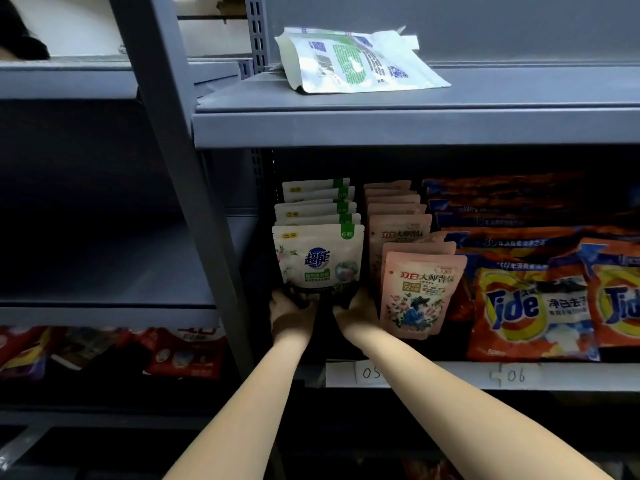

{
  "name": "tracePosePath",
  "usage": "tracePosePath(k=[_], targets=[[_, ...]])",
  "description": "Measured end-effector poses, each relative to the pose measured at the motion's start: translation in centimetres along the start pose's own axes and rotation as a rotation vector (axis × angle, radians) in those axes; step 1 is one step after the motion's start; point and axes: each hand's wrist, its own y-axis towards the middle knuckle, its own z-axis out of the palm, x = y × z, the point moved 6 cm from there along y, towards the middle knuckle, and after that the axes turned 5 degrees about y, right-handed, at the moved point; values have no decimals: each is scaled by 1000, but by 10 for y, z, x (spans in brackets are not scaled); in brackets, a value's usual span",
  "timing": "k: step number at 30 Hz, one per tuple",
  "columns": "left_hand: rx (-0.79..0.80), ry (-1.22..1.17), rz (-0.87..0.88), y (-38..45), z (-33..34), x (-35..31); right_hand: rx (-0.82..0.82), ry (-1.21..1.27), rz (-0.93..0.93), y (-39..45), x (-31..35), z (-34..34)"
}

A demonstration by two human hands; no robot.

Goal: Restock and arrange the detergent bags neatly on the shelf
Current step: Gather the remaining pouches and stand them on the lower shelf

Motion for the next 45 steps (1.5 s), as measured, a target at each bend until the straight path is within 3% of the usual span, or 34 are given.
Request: tracePosePath(k=[10, 14, 20, 26, 30, 35, 38, 40, 45], targets=[[83, 183, 121, -63, -40, -36, 205, -219, -194, -66, 32, -40], [14, 311, 153, -102, -75, -74, 157, -324, -288, -98, 60, -82], [-92, 393, 413, -166, -127, -150, 64, -446, -510, -144, 120, -154], [-334, 270, 692, -212, -180, -235, -106, -315, -764, -177, 197, -217], [-416, 265, 763, -200, -194, -278, -214, -185, -790, -170, 229, -243], [-246, 481, 814, -146, -169, -316, -276, -158, -735, -133, 245, -260], [-63, 621, 904, -119, -146, -334, -275, -183, -702, -115, 254, -266], [59, 726, 868, -99, -135, -339, -261, -205, -674, -102, 261, -270], [19, 866, 725, -67, -127, -351, -306, -246, -590, -64, 280, -282]])
